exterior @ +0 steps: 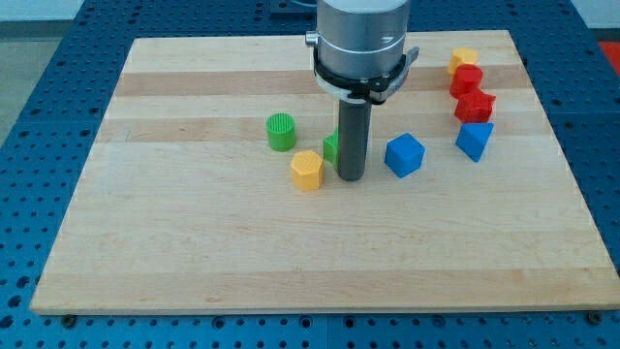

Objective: Push the blue cube to the left of the blue triangle

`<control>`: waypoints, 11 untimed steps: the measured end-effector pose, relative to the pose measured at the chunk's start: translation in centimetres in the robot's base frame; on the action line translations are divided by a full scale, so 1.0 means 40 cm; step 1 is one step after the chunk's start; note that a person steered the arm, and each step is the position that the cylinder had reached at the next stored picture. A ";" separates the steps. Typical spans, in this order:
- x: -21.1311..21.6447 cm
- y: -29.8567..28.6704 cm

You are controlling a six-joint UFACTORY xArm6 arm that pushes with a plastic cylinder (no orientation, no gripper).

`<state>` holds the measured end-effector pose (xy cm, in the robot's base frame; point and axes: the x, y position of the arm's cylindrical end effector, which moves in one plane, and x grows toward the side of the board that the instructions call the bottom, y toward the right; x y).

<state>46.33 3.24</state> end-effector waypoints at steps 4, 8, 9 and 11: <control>0.012 0.200; 0.004 0.070; -0.033 0.125; -0.015 0.174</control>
